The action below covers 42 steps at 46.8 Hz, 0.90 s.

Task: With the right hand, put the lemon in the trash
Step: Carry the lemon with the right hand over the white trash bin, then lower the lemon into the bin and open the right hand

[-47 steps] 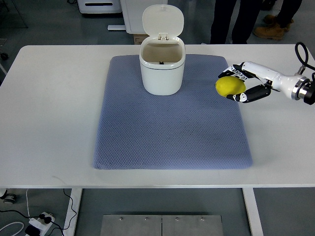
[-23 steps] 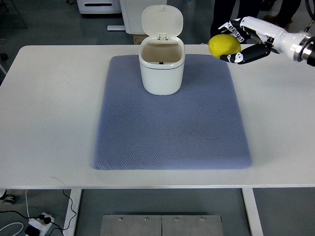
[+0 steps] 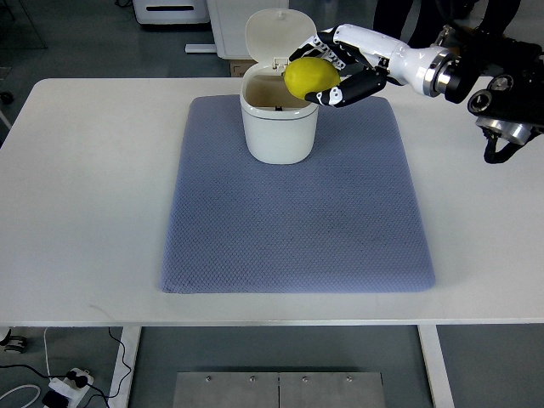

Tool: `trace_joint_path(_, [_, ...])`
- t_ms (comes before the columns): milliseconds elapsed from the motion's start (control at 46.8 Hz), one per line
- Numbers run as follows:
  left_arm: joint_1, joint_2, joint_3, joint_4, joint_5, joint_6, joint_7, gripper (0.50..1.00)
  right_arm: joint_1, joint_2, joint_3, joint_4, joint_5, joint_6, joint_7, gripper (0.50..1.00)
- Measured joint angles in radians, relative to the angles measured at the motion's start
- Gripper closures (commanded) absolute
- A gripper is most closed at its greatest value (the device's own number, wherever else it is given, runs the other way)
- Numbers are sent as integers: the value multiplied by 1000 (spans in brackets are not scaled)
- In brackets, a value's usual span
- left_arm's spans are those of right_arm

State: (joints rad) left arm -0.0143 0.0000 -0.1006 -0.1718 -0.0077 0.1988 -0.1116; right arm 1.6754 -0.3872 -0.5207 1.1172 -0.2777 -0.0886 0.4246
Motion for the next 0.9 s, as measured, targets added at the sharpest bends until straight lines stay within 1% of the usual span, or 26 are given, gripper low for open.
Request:
trace_joint_path(257, [1,0,0,0,0,0,0,500,0,131,-41,-113,71,-1,-21,990])
trace_joint_path(385, [1,0,0,0,0,0,0,500,-1,191,-54,-168,115,-1,-48,990])
trace_joint_path(535, [1,0,0,0,0,0,0,500,-4,228,-56,-215,140,-2,-71,990])
trace_joint_path(898, [1,0,1,0,0,0,0,500,-26,274,-103,-311,161,-8,-113,988])
